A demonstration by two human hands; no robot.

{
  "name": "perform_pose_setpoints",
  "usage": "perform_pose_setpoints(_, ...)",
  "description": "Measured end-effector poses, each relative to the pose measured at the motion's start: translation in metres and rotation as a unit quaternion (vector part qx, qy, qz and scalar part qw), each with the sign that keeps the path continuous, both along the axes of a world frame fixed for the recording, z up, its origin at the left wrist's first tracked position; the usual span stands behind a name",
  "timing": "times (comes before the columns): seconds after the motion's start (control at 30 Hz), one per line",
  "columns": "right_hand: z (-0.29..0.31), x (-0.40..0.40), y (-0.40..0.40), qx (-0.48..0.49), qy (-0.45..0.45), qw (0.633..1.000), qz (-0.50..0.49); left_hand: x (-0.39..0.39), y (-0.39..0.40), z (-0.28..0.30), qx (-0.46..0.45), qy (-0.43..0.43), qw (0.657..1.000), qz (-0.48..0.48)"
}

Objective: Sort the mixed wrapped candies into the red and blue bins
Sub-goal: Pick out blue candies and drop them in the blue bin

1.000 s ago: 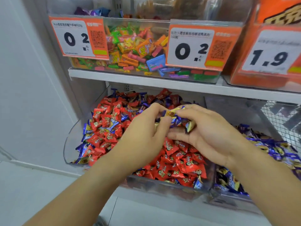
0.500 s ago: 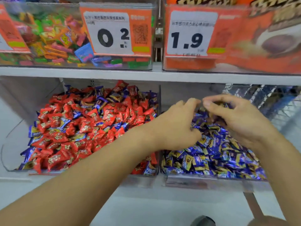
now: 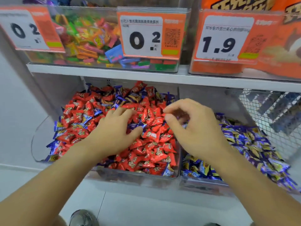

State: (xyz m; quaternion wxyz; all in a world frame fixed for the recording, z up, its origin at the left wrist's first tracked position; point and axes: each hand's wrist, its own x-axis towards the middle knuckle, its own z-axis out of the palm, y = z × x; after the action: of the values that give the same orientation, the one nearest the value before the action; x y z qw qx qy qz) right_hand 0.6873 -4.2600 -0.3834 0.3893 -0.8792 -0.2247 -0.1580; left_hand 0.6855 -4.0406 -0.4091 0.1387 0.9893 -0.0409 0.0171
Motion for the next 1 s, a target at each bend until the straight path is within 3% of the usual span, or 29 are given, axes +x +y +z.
perform_pose_setpoints(0.17,0.003,0.026,0.063,-0.17,0.037,0.979,0.104,-0.006,0.014,-0.004,0.009,-0.018,1.0,-0.005)
perform_pose_setpoints(0.37,0.007,0.098,0.109,-0.274,0.054,0.957,0.08,-0.007,0.028,-0.006,0.013,-0.036,0.999,-0.007)
perform_pose_setpoints(0.5,0.001,0.12,0.128,-0.337,0.046,0.937,0.075,-0.001,0.033,-0.001,-0.062,-0.139,0.988,0.036)
perform_pose_setpoints(0.6,0.0,0.124,0.136,-0.329,0.057,0.937,0.099,0.007,0.045,0.006,-0.051,-0.197,0.975,0.087)
perform_pose_setpoints(0.73,0.004,0.123,0.134,-0.3,0.063,0.946,0.11,0.01,0.059,-0.005,0.052,-0.103,0.987,0.113)
perform_pose_setpoints(0.87,0.009,0.123,0.136,-0.222,0.079,0.968,0.082,0.009,0.061,-0.007,0.039,-0.112,0.987,0.105)
perform_pose_setpoints(1.0,0.002,0.124,0.154,-0.304,0.09,0.945,0.076,0.01,0.061,-0.007,0.027,-0.114,0.987,0.109)
